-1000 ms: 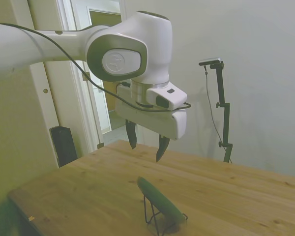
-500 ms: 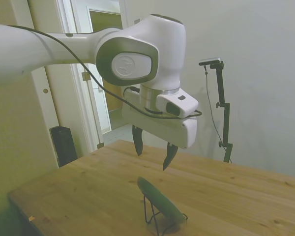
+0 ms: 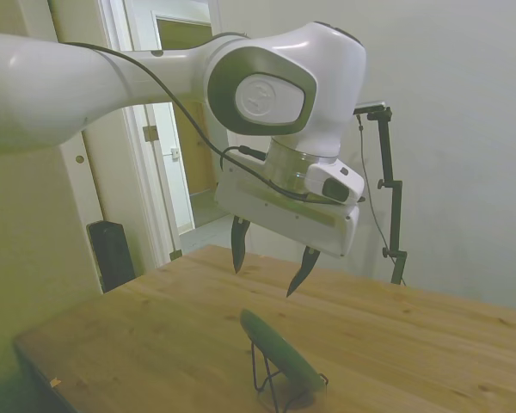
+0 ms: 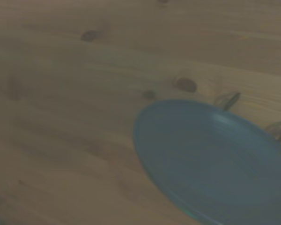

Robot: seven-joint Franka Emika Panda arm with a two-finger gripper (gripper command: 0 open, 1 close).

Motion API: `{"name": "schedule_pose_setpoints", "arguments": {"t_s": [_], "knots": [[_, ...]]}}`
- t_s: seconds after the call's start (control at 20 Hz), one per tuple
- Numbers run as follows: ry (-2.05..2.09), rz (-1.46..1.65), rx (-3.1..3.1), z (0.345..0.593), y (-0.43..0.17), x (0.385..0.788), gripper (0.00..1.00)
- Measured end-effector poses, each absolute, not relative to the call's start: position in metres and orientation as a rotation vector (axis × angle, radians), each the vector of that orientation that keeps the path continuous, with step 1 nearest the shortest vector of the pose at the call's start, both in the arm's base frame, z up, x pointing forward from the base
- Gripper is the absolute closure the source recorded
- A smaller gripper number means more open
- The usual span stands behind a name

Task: Unload the plate

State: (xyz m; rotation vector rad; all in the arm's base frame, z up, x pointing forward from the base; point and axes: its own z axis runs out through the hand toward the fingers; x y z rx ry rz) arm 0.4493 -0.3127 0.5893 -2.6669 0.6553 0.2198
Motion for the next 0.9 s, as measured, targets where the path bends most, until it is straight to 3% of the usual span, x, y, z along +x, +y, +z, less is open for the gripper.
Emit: {"name": "schedule_pose_setpoints", "arguments": {"t_s": [0.3,0.9], "knots": [[0.492,0.271,-2.670,0.581,-0.329,0.451,0.00],[0.329,0.312,-2.681,0.539,-0.313,0.481,0.00]]}}
